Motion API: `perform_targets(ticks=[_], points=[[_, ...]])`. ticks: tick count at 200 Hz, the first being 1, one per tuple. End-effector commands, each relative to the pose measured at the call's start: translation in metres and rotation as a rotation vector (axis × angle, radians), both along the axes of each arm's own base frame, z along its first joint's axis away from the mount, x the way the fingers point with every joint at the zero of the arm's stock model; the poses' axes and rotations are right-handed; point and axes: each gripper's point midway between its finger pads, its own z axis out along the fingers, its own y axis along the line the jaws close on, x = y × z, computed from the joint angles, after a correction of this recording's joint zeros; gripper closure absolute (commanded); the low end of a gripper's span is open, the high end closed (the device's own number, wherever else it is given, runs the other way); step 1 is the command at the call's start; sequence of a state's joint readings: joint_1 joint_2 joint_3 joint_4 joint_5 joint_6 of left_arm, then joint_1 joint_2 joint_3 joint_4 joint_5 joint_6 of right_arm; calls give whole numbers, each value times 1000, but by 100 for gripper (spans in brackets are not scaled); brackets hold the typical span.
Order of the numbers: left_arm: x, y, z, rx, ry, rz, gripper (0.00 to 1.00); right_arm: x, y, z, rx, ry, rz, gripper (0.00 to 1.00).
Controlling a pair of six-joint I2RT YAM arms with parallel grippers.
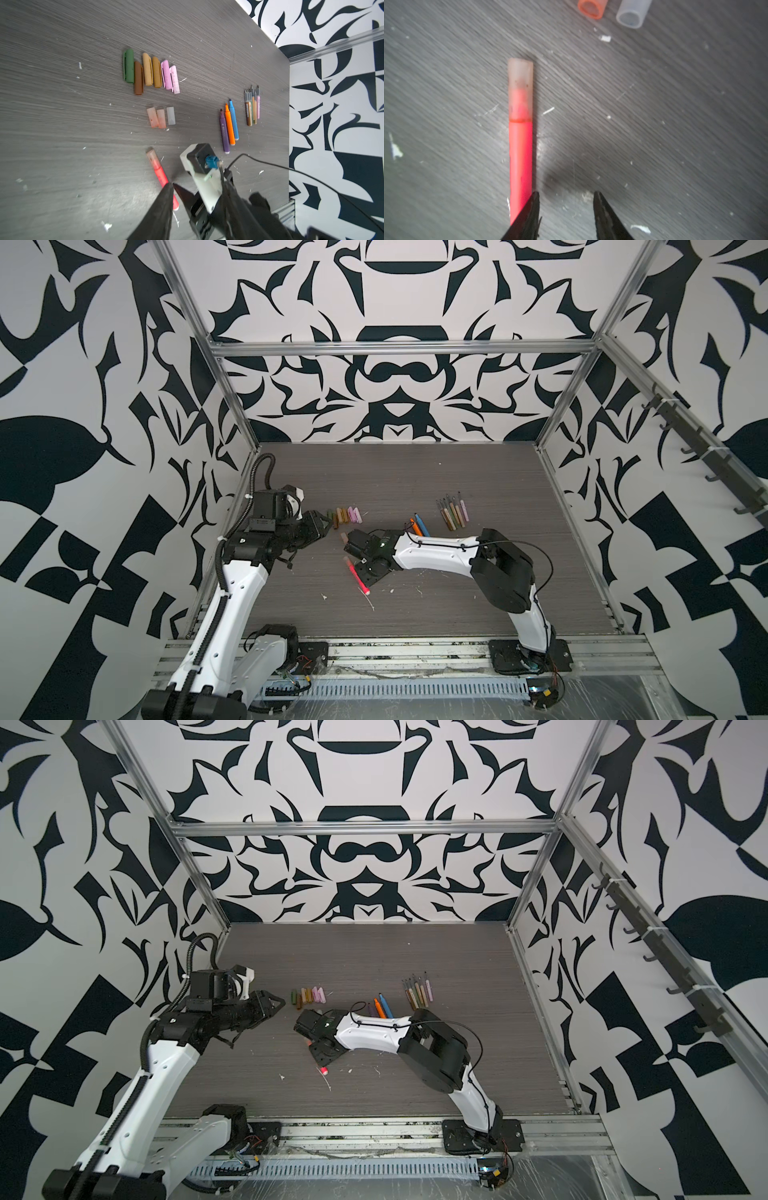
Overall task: Open the pen caps
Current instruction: 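Grasp the pink marker with the right gripper and lift it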
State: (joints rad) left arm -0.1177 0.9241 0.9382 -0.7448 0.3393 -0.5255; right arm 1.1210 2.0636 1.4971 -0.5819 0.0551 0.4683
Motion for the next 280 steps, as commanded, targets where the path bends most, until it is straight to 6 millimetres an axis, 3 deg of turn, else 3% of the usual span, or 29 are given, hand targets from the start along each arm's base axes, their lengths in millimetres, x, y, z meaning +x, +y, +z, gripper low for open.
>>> perform_targets(ticks=[1, 43, 71, 126, 190, 246, 280], points=[[-33, 9, 7, 60, 4, -20, 56, -4, 2, 23, 52, -41, 0, 55], [-48, 9, 28, 17, -145, -6, 52, -4, -19, 40, 58, -85, -29, 55], [-53, 10, 37, 11, -195, 1, 53, -19, 0, 48, 214, -13, -26, 54], [-56, 14, 41, 8, -234, 26, 52, -26, 15, 23, 191, 29, -2, 54], [-60, 10, 43, -13, -247, 4, 52, -34, 22, -2, 37, -28, -10, 55], [-63, 11, 47, -9, -273, 10, 52, -45, 8, 1, -115, -121, -30, 64], [-57, 12, 49, -8, -278, 16, 52, -49, 10, 1, -97, -106, -16, 83]])
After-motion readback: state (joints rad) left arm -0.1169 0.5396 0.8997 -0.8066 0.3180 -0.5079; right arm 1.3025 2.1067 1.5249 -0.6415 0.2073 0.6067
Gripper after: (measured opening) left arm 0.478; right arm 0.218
